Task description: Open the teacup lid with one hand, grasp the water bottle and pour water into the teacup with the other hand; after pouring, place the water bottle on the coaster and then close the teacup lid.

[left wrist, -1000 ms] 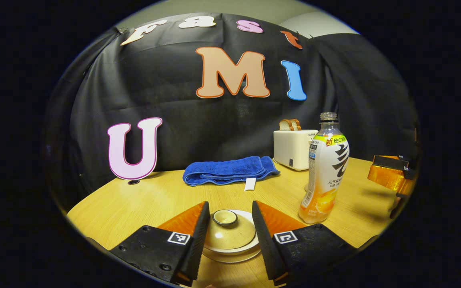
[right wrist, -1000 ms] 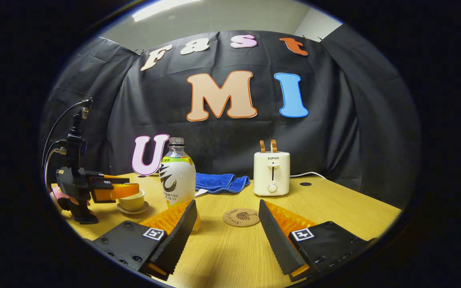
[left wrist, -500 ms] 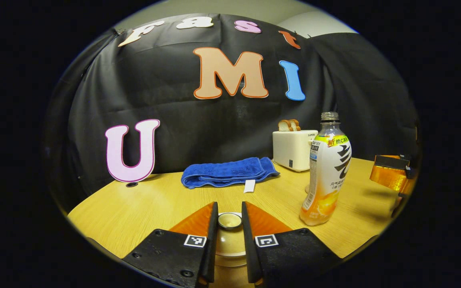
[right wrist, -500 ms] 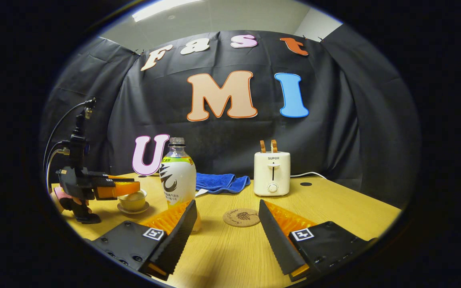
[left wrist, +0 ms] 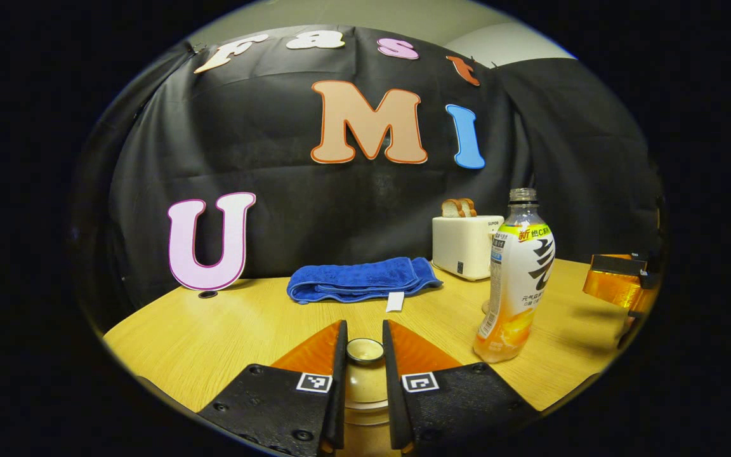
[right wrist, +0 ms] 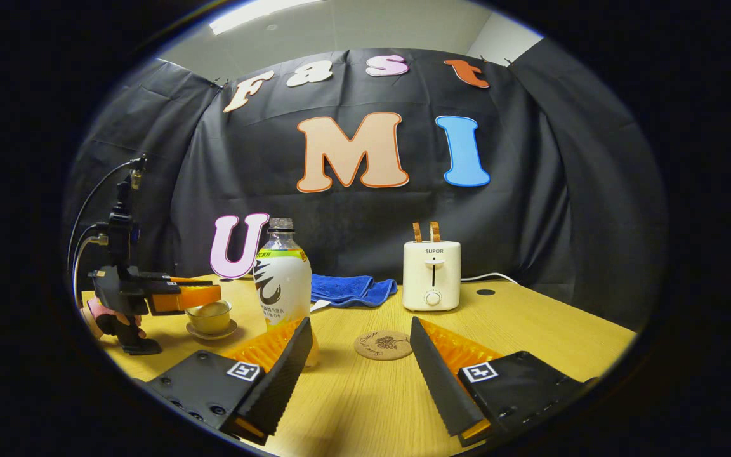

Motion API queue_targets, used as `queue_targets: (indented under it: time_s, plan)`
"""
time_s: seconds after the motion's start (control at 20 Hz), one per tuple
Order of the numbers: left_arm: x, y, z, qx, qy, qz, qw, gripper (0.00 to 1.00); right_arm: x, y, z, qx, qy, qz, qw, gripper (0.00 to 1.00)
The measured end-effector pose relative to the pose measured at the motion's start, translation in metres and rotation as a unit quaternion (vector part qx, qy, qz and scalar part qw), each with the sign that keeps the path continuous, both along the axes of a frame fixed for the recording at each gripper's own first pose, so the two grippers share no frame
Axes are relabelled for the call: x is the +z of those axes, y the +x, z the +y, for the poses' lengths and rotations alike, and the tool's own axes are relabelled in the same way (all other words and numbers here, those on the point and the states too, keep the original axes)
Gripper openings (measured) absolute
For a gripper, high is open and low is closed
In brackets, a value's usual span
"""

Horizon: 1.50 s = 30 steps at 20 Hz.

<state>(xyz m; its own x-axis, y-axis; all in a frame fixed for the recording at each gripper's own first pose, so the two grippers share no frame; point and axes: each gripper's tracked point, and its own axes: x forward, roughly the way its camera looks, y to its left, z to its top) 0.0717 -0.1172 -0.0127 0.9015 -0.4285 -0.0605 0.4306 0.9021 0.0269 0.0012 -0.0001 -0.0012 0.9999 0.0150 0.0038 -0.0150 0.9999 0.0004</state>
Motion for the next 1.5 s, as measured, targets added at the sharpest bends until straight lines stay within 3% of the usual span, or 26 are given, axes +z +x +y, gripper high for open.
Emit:
queue_targets:
  time_s: [0.05,0.35,0.4,0.45,0.65,0.85,0.9,0.95,1.0,1.15,1.25,1.5]
  plan:
    - [0.000,0.000,0.001,0.001,-0.003,-0.002,1.000,0.25,0.000,0.000,0.000,0.000,0.000,0.000,1.000,0.94]
    - [0.009,-0.002,0.013,0.022,-0.031,-0.020,0.999,0.25,0.000,0.000,0.000,0.000,0.000,0.000,1.000,1.00]
    - [0.009,-0.002,0.016,0.028,-0.033,-0.022,0.999,0.25,0.000,0.000,0.000,0.000,0.000,0.000,1.000,0.94]
    - [0.009,-0.002,0.020,0.034,-0.032,-0.024,0.999,0.27,0.000,0.000,0.000,0.000,0.000,0.000,1.000,0.98]
    - [0.010,-0.008,0.034,0.049,-0.031,-0.027,0.998,0.25,0.000,0.000,0.001,0.003,0.000,0.000,1.000,0.98]
    - [0.010,-0.017,0.061,0.077,-0.030,-0.029,0.996,0.25,-0.001,0.001,0.013,0.034,0.001,0.003,0.999,0.94]
    - [0.010,-0.019,0.070,0.088,-0.029,-0.030,0.995,0.25,-0.002,0.000,0.019,0.048,0.001,0.004,0.999,0.98]
    - [0.010,-0.021,0.078,0.096,-0.028,-0.030,0.994,0.25,-0.002,0.000,0.025,0.059,0.001,0.005,0.998,0.94]
    - [0.009,-0.024,0.084,0.104,-0.028,-0.030,0.994,0.25,-0.002,0.002,0.026,0.065,0.002,0.006,0.998,0.98]
    - [0.010,-0.028,0.102,0.121,-0.027,-0.031,0.992,0.25,-0.003,0.008,0.042,0.090,0.003,0.006,0.996,0.94]
    - [0.009,-0.030,0.114,0.134,-0.026,-0.030,0.990,0.25,-0.004,0.012,0.055,0.108,0.003,0.008,0.994,0.98]
    - [0.008,-0.032,0.130,0.149,-0.026,-0.030,0.988,0.25,-0.010,0.033,0.079,0.123,0.003,0.022,0.992,0.98]
